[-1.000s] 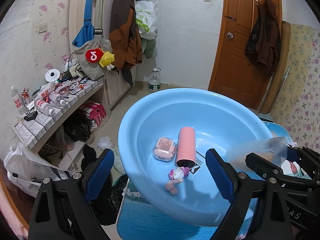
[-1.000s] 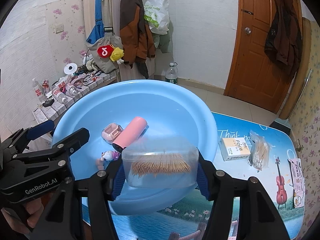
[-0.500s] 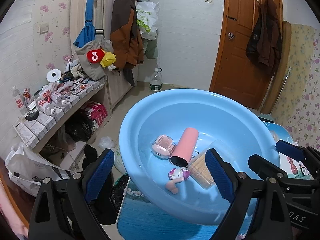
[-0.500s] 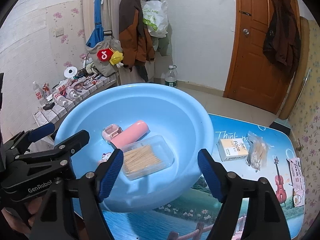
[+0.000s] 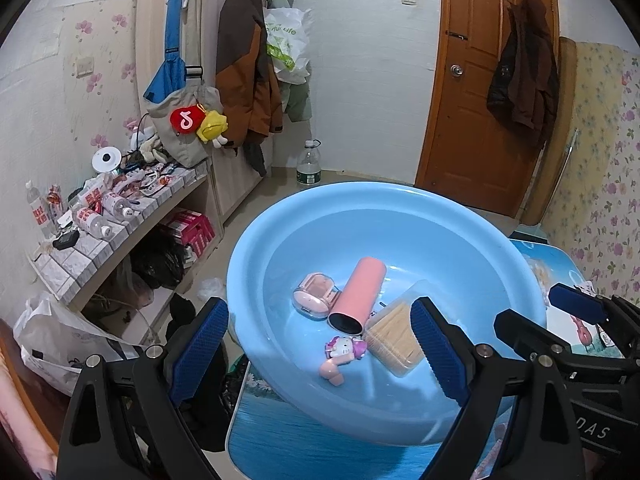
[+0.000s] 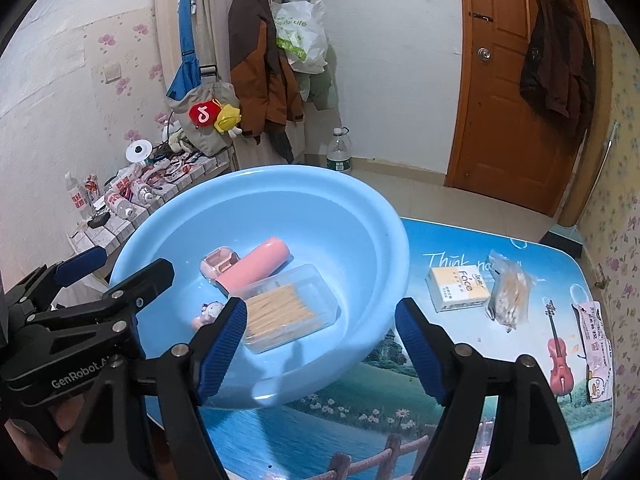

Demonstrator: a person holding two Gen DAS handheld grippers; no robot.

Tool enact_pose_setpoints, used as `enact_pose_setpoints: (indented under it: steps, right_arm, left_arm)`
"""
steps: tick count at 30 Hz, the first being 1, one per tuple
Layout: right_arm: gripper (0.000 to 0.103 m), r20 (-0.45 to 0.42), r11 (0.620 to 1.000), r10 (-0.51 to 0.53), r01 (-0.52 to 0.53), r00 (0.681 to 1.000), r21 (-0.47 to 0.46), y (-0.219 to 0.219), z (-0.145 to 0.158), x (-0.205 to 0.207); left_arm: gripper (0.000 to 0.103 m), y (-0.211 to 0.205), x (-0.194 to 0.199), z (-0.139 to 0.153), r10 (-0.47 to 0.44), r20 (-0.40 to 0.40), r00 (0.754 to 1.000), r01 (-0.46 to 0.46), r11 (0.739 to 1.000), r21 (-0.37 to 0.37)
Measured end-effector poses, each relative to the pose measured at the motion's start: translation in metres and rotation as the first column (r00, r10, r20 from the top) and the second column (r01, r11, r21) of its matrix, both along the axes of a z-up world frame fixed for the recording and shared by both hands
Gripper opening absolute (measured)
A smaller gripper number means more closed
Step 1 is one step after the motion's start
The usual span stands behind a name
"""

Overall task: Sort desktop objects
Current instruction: 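Withdraw both tools from the basin back over the table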

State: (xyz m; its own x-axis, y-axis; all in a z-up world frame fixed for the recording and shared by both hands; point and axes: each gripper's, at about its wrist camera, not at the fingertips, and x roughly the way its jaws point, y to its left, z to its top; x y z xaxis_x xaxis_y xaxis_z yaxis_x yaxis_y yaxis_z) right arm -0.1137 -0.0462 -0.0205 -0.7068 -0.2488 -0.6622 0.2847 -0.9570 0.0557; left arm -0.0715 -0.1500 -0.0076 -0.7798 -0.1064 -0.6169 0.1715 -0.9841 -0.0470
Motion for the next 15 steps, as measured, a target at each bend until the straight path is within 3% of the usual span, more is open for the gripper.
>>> enact_pose_setpoints:
  steps: [8, 15]
  right_arm:
    - [0.079, 0.007, 1.0, -0.018, 0.018, 1.0, -0.012, 0.01, 0.005, 0.005]
    - [0.09, -0.023, 0.997, -0.08, 0.08, 0.997, -0.012, 0.033, 0.01, 0.022]
  left_arm:
    - [0.093, 0.014, 0.002, 0.007, 0.001, 0.005, 1.0, -0.001, 1.0, -0.02]
    - [0.097, 0.031, 0.013, 0.013, -0.016, 0.002, 1.0, 0.016, 1.0, -0.019]
